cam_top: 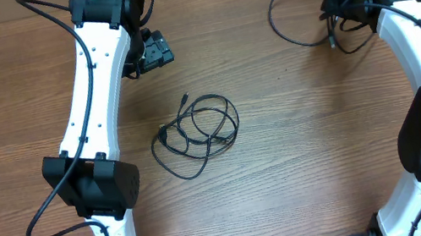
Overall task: Untangle cables
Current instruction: 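Lower the right gripper with the cable toward the center-right table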
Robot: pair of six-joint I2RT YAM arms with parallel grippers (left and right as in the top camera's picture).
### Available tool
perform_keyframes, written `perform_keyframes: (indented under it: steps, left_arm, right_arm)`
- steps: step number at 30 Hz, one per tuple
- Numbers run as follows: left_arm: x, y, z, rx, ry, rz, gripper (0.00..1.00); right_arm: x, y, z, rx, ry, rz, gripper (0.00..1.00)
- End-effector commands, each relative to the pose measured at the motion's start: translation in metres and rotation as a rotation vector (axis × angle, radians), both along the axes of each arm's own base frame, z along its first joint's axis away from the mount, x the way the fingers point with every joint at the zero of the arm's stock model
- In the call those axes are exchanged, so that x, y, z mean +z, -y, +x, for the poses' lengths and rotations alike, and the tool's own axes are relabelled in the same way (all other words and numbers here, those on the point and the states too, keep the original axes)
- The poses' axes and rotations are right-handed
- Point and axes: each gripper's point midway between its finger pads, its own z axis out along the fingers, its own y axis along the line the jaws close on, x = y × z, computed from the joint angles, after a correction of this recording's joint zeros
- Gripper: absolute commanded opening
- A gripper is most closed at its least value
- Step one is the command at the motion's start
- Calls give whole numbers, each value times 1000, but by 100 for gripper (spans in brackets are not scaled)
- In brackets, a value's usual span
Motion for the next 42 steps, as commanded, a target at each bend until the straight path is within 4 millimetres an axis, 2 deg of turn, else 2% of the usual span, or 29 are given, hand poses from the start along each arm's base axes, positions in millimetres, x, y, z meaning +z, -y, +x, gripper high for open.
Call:
perform_keyframes:
  steps: [1, 3, 4, 5, 9, 10, 11, 19, 23, 26, 31, 35, 38, 42]
  left_arm:
    - [-3, -1, 0, -9, -7, 17, 99]
    - [-3, -1, 0, -9, -7, 17, 100]
    - [-3, -1, 0, -9, -7, 17, 100]
    - [-3, -1, -1, -9, -8, 17, 100]
    - [-3, -2, -1, -9, -8, 17, 100]
    - [-3, -1, -1, -9, -8, 17, 99]
    - [-3, -1, -1, -9, -8, 17, 99]
    - [-3, -1, 0, -9, -5, 16, 100]
    - [-3, -1, 0, -8, -5, 16, 100]
    - [-3, -1, 0, -8, -5, 16, 100]
    - [-3, -1, 0, -8, -6, 15, 100]
    - [-3, -2, -2, -9, -15, 18, 100]
    - [-3, -2, -2, -9, -16, 18, 100]
    - [-3, -2, -2, -8, -15, 18, 99]
  right_arm:
    - [-14, -24, 3, 61, -3, 18, 4]
    - [-25, -34, 5, 80, -13, 18, 6]
    - [-31, -39, 5, 88, -23, 18, 11]
    - [-37, -43, 5, 96, -33, 19, 23]
    - [-42, -50, 3, 109, -49, 20, 89]
    - [-40, -50, 2, 109, -50, 20, 98]
    - [-39, -50, 1, 109, -52, 20, 100]
    - [-12, -48, -8, 113, -29, 34, 100]
    - [-5, -72, -8, 190, -7, 105, 100]
    - [-7, -93, -8, 238, -2, 123, 100]
    - [-25, -133, -4, 342, 13, 57, 100]
    - [-44, -134, 3, 289, 5, -58, 97]
    - [-57, -138, 7, 295, -2, -79, 94]
    - [-87, -138, 6, 303, -52, -87, 84]
